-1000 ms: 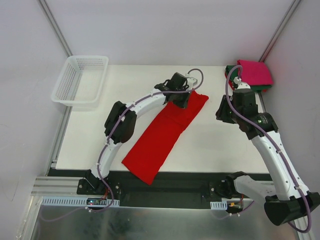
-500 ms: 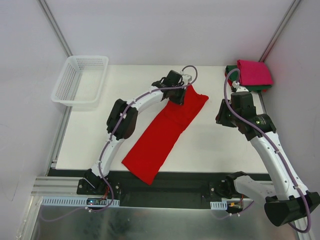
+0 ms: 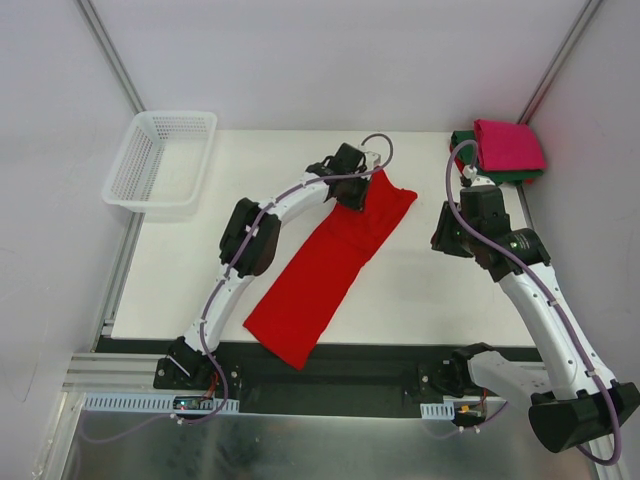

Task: Fold and stack the t-shirts
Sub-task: Rotate the tshirt 90 degrees, then grab the bottom of the folded rectangular tshirt with both arms

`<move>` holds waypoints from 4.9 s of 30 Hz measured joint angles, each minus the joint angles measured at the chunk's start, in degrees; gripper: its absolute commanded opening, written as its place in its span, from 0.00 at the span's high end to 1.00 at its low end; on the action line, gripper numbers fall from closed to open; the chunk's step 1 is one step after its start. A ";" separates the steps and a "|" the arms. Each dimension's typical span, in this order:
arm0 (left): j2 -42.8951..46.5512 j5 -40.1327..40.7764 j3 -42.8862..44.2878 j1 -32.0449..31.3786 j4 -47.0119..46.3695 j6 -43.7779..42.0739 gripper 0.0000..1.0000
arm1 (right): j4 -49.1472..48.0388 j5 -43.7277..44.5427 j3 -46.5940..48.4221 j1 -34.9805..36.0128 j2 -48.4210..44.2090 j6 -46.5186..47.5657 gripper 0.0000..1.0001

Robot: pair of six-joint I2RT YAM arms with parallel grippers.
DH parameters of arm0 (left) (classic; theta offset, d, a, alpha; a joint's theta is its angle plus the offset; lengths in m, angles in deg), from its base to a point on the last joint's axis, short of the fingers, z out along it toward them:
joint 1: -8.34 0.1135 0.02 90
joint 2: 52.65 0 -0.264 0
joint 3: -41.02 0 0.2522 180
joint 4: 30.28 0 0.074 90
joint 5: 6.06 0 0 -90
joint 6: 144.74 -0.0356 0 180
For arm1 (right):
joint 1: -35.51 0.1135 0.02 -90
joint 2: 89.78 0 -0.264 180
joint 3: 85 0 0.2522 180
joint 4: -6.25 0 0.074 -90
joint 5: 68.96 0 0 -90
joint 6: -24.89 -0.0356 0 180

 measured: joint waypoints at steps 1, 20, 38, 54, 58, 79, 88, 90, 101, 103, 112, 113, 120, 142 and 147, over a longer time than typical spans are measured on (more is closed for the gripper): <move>-0.42 0.57 0.63 0.33 0.31 0.13 1.00 | 0.11 0.00 0.00 0.00 0.00 -0.11 0.59; -1.75 5.55 3.21 15.04 4.61 6.01 1.00 | 0.96 0.02 0.00 0.00 0.00 -1.07 0.59; -1.77 4.66 6.34 21.90 8.09 7.15 0.94 | 0.92 -0.04 -2.25 0.00 0.00 -1.38 0.59; 35.15 -9.57 -18.29 21.31 1.84 11.21 0.69 | -5.75 -6.43 -11.91 7.78 2.67 -4.55 0.44; 50.73 -11.32 -44.83 21.27 -6.54 15.30 0.60 | -10.23 -10.49 -16.17 11.58 4.83 -6.97 0.37; 97.68 -6.34 -105.68 18.95 -11.45 28.70 0.52 | -38.75 -24.70 -30.01 33.00 19.67 -25.40 0.36; 97.53 -5.77 -108.52 17.46 -8.85 29.00 0.49 | -44.96 -24.09 -27.54 38.88 25.66 -29.90 0.36; 97.44 -5.81 -108.59 17.40 -9.14 29.42 0.49 | -46.36 -24.09 -27.06 39.06 26.75 -30.38 0.36; 95.23 -4.98 -108.59 16.39 -10.08 30.71 0.76 | -48.85 -24.00 -25.27 39.10 29.51 -31.23 0.37; 94.55 -4.63 -108.59 16.35 -10.03 30.71 0.80 | -48.85 -24.02 -25.27 39.10 29.57 -31.23 0.38; 92.94 -4.87 -108.30 15.26 -10.16 30.82 0.77 | -48.76 -23.54 -25.24 39.10 29.59 -31.21 0.40; 92.94 -5.03 -108.30 15.19 -10.14 30.86 0.74 | -48.74 -23.50 -25.24 39.10 29.59 -31.19 0.39; 94.64 -6.08 -108.32 13.64 -9.75 31.91 0.59 | -48.76 -23.41 -24.90 39.10 29.94 -31.17 0.40; 97.85 -2.97 -110.12 10.75 -6.38 36.11 1.00 | -47.89 -23.26 -23.15 39.10 33.05 -29.99 0.87; 96.37 -2.73 -109.11 10.75 -6.14 36.02 1.00 | -47.54 -23.17 -23.15 39.10 33.07 -29.79 0.99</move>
